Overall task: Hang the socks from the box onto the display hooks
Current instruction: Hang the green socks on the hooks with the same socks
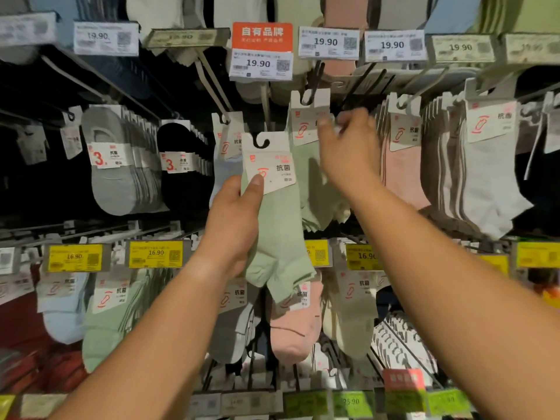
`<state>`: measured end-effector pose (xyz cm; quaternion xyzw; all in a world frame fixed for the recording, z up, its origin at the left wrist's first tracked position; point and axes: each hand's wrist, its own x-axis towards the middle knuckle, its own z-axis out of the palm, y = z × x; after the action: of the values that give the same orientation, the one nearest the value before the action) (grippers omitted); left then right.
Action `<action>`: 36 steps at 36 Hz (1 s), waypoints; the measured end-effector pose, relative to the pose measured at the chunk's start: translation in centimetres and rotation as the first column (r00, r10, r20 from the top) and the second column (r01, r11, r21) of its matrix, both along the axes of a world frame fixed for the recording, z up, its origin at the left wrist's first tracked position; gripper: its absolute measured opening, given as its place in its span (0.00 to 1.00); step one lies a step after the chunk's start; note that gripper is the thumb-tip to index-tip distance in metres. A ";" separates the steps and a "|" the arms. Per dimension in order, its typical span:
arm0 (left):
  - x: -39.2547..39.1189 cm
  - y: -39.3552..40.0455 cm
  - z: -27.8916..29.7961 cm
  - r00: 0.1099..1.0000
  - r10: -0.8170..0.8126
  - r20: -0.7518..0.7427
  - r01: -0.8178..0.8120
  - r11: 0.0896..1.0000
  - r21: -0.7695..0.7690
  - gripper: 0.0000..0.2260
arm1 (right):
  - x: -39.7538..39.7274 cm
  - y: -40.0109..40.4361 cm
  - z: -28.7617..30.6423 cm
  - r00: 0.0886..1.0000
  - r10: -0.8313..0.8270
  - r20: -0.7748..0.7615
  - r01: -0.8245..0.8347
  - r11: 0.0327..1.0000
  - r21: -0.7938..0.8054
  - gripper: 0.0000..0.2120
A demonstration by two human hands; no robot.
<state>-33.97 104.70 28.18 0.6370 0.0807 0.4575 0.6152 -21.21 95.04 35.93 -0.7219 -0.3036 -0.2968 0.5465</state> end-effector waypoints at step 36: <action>7.3 -1.7 9.6 0.979 0.201 0.033 -0.199 0.910 0.362 0.17 | 2.0 -0.4 2.6 0.939 0.331 -0.093 -0.321 0.941 0.106 0.24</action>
<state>-26.64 103.03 37.74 0.7293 0.0610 0.5235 0.4362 -19.22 94.68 38.55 -0.6517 -0.3749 -0.1753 0.6356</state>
